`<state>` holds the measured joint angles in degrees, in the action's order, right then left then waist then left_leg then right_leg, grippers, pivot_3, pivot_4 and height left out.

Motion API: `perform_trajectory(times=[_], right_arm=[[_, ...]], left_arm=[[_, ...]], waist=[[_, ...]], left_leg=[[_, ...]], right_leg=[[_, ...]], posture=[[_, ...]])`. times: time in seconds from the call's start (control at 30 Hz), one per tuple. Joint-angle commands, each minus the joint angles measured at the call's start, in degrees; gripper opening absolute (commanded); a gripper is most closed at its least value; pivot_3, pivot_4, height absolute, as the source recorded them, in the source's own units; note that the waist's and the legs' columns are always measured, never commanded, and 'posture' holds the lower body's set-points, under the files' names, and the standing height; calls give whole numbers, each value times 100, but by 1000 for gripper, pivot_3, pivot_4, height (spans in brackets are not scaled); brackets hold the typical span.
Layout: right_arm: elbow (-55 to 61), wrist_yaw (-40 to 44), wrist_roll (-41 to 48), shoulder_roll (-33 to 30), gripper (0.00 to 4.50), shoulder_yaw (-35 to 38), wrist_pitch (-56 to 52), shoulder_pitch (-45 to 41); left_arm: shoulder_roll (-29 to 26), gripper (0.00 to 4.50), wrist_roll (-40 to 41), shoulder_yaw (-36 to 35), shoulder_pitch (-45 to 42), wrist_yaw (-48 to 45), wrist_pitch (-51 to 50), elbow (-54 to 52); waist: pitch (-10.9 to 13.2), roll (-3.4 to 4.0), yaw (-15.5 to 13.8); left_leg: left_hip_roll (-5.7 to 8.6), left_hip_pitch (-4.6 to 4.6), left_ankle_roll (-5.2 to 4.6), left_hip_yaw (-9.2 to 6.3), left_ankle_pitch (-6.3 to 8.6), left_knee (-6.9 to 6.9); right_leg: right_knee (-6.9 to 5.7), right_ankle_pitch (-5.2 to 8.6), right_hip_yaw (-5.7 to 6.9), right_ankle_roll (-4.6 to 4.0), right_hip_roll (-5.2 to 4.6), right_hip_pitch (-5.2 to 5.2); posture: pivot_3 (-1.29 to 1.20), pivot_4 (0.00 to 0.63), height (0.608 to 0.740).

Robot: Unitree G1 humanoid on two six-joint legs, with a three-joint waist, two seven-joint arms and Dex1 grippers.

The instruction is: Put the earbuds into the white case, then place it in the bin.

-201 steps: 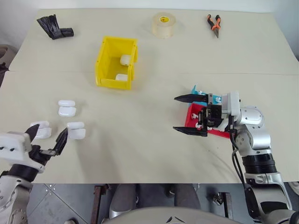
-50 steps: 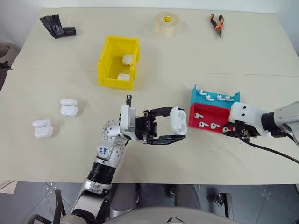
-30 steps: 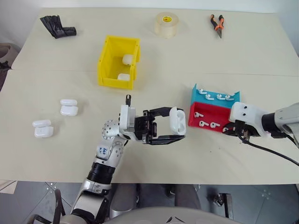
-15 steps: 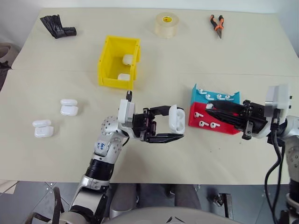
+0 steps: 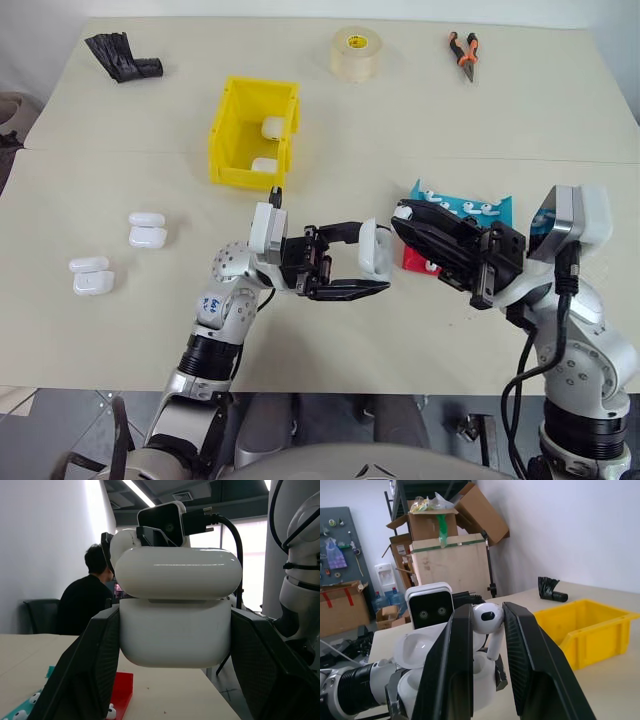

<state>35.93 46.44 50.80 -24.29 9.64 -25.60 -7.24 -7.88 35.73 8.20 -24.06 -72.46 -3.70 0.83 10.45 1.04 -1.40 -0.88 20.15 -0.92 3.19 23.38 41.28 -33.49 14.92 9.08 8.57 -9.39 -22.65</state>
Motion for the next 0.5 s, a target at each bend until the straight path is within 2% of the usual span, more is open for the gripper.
perform_trajectory(times=[0.03,0.5], right_arm=[[221,-82,-15,13,604,-73,184,10],[-84,194,-434,-25,604,-394,659,453]], left_arm=[[16,2814,43,-11,-56,16,-23,-135],[113,2814,34,-41,-104,99,-22,-114]], waist=[[0,0,-1],[0,0,3]], left_leg=[[0,0,0,0,0,0],[0,-1,0,1,0,-1]], right_leg=[[0,0,0,0,0,0],[0,0,0,0,0,0]], posture=[[0,150,740],[0,150,740]])
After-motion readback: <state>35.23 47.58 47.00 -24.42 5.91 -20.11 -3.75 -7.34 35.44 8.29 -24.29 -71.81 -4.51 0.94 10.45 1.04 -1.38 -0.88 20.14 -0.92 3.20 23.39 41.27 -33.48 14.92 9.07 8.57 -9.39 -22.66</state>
